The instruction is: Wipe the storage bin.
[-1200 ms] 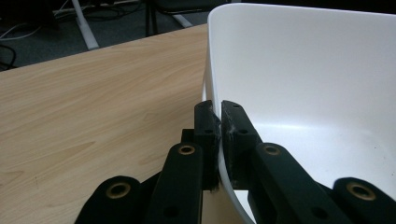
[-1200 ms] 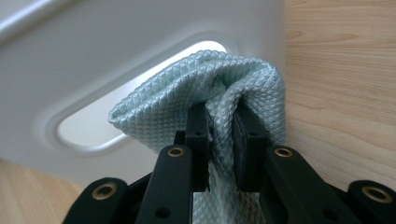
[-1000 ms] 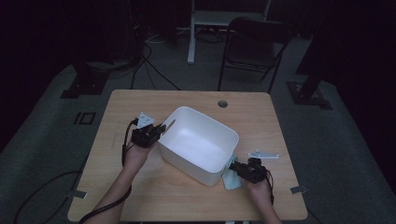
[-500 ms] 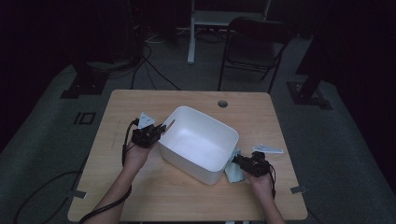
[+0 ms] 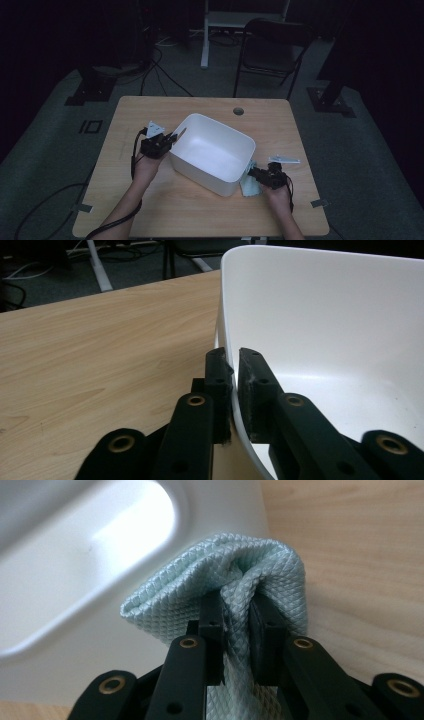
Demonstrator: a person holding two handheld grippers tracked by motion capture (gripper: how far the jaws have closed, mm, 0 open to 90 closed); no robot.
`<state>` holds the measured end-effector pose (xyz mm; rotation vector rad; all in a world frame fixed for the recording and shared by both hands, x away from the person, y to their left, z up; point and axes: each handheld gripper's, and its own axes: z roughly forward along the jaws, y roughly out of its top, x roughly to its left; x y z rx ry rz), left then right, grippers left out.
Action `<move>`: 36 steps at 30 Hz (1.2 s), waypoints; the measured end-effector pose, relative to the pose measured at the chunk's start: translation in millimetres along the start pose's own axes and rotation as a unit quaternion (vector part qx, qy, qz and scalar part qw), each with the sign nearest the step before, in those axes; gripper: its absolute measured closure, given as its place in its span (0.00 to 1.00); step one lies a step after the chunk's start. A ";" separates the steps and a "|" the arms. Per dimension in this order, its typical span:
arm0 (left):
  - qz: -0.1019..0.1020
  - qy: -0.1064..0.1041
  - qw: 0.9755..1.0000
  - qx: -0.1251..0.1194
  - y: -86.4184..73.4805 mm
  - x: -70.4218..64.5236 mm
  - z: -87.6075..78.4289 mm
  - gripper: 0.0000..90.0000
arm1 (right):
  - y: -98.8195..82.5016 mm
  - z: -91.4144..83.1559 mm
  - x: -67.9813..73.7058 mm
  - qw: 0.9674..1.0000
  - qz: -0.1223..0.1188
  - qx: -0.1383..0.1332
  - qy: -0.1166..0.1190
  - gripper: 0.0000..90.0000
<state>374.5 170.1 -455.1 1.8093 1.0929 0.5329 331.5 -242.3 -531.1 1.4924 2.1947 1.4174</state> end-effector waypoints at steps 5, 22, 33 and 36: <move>0.009 -0.004 1.000 0.004 -3.6 -4.1 -7.2 0.86 | 7.2 -21.3 1.4 0.999 -0.004 -0.033 -0.001 0.87; 0.018 -0.031 0.999 0.029 -16.1 -17.0 -40.9 0.76 | 8.5 -43.8 -6.0 0.998 0.008 -0.064 -0.008 0.86; 0.026 -0.046 0.998 0.028 -30.0 -30.9 -59.6 0.65 | 7.5 -46.6 -5.3 0.998 0.007 -0.067 -0.011 0.85; 0.036 -0.049 0.998 0.030 -33.9 -37.9 -65.5 0.60 | 7.3 -46.4 -6.2 0.997 0.011 -0.069 -0.011 0.85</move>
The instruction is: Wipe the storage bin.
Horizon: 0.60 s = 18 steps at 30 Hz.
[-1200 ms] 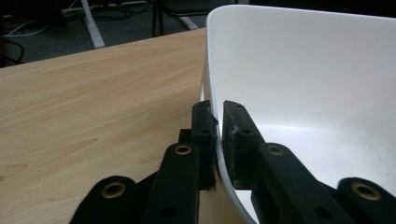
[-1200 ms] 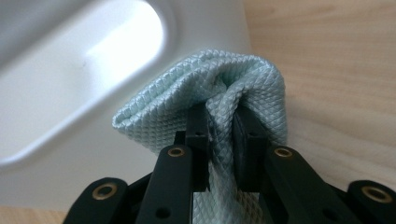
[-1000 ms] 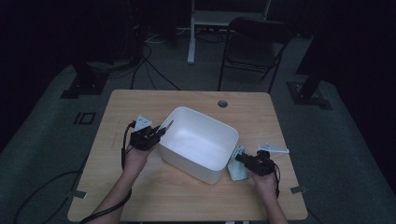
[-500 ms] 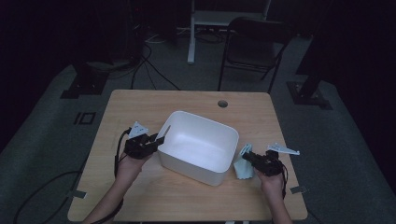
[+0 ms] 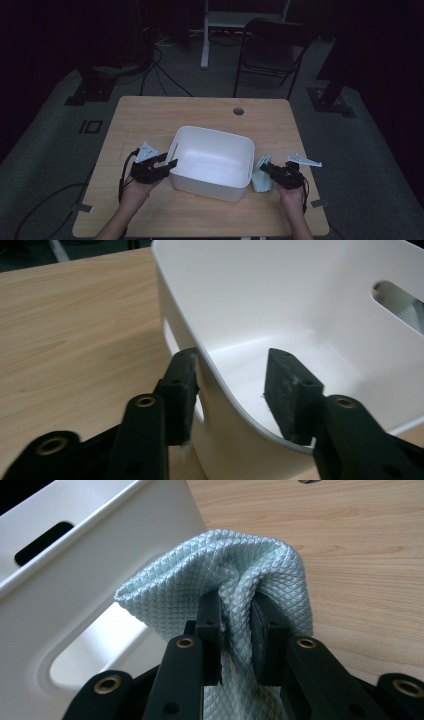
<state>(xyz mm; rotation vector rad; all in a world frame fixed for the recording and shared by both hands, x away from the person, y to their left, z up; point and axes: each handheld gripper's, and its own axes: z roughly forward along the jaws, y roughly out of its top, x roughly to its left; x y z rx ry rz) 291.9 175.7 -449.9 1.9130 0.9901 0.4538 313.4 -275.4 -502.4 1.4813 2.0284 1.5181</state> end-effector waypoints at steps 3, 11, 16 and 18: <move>0.009 0.000 1.000 0.008 -2.6 -7.1 -5.1 0.56 | -0.4 0.6 0.2 1.000 -0.002 0.002 0.000 0.85; -0.001 -0.015 1.000 0.006 -13.6 -17.3 -15.6 0.47 | -0.4 -2.1 -1.4 1.000 0.001 -0.002 -0.001 0.85; -0.023 -0.038 0.999 -0.003 -13.4 -10.9 -20.1 0.42 | 0.2 -3.5 -1.7 1.000 0.001 -0.003 -0.002 0.85; -0.022 -0.041 0.999 -0.009 -11.5 -7.7 -22.8 0.42 | 0.2 -4.0 -1.7 1.000 0.000 -0.003 -0.001 0.85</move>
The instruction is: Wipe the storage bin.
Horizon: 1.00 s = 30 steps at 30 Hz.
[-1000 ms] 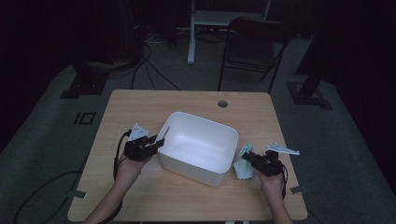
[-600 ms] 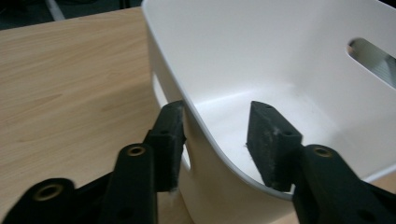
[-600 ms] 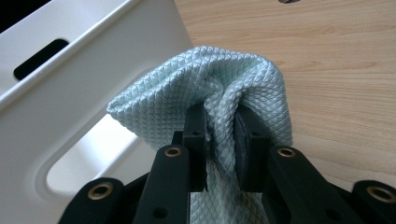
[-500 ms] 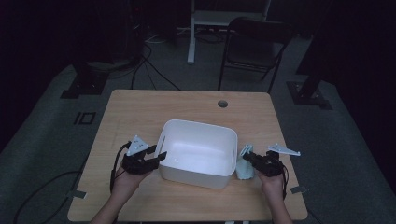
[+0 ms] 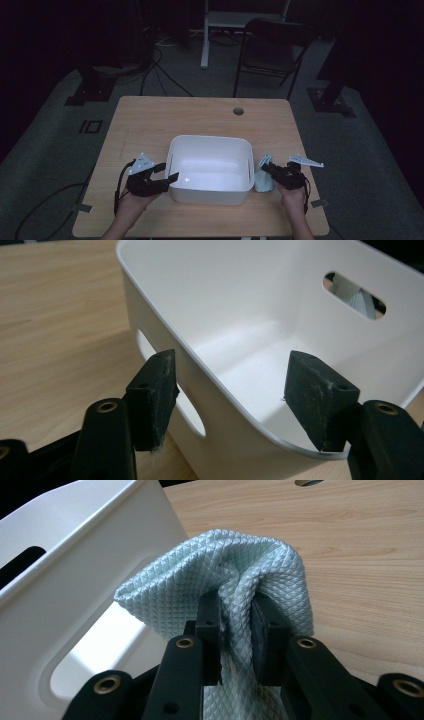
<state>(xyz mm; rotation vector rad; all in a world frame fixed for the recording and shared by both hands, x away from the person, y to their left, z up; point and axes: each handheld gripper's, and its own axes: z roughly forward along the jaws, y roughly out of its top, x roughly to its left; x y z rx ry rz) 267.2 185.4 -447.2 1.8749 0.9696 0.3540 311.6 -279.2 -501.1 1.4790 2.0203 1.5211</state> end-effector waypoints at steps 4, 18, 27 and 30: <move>0.004 -0.003 1.000 -0.005 3.1 3.6 -4.2 0.41 | 0.2 -0.7 -1.4 1.000 0.001 0.000 0.001 0.85; 0.051 0.005 0.998 -0.027 36.1 37.7 17.1 0.41 | -0.3 -2.0 -1.9 1.000 0.001 -0.002 0.002 0.85; 0.081 -0.012 0.996 -0.029 61.8 56.9 46.6 0.41 | -2.1 0.1 -1.6 1.000 0.002 0.002 0.004 0.85; 0.075 -0.016 0.997 -0.031 63.2 65.2 52.4 0.41 | -2.2 -0.2 -2.5 1.000 0.003 0.002 0.004 0.85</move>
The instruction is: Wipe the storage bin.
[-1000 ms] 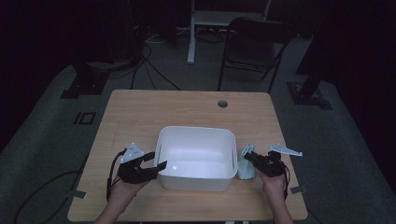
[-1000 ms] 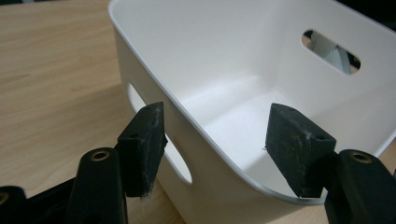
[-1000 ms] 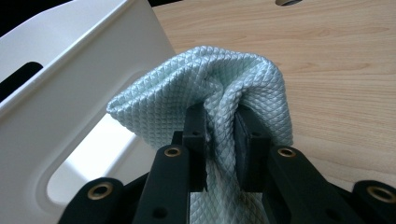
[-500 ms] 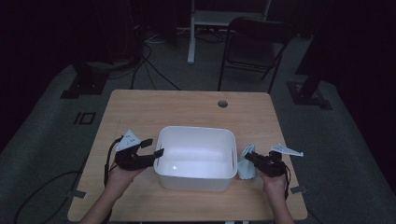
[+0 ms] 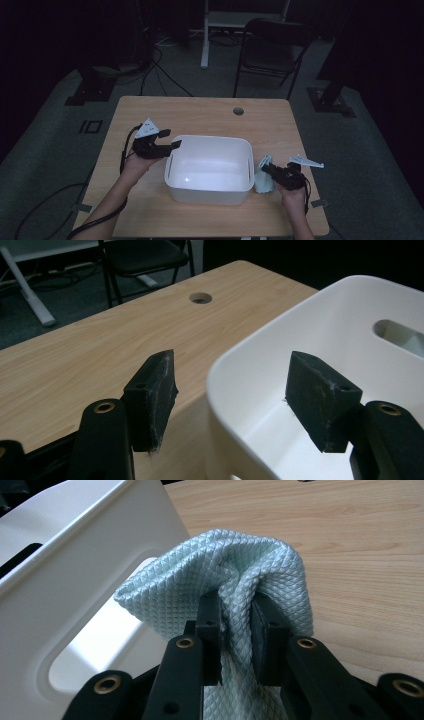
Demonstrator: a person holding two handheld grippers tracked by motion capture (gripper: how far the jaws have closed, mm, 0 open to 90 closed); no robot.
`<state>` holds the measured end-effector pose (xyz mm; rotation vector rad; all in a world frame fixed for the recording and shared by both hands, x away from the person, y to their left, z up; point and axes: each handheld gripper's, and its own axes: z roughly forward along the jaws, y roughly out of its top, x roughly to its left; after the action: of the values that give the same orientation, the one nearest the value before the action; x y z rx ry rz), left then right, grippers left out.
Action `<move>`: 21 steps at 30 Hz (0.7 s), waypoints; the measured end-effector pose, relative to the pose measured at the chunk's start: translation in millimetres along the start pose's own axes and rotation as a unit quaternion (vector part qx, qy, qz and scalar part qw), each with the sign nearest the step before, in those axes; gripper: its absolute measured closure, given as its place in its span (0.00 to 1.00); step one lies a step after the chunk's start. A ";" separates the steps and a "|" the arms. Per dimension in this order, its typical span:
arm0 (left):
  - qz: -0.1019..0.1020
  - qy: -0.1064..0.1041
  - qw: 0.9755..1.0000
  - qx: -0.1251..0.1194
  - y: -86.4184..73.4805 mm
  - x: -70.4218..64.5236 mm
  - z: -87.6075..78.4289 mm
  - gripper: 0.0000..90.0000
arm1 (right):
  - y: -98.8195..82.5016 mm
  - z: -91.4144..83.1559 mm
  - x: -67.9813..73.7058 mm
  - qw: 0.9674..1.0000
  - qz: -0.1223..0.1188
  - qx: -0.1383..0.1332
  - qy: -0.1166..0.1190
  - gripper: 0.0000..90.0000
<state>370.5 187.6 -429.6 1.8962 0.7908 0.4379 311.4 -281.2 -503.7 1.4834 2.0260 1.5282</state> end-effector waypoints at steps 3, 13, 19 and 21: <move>-0.007 -0.007 1.000 0.001 -0.7 7.3 4.0 0.41 | -0.2 -0.3 -0.2 1.000 0.000 0.000 0.001 0.85; -0.010 -0.026 0.999 0.018 -0.2 15.2 21.0 0.38 | -0.9 1.9 0.7 1.000 0.000 0.003 0.002 0.85; 0.001 -0.027 0.999 0.024 -1.1 16.6 29.2 0.44 | -1.1 1.9 0.1 1.000 0.001 0.003 0.002 0.85; 0.002 -0.036 0.999 0.022 -1.1 16.3 31.1 0.48 | -1.0 2.2 -0.2 1.000 0.001 0.004 0.002 0.85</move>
<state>400.9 178.7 -445.0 1.9426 0.7554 0.3556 312.3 -280.0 -505.6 1.4868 2.0354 1.5282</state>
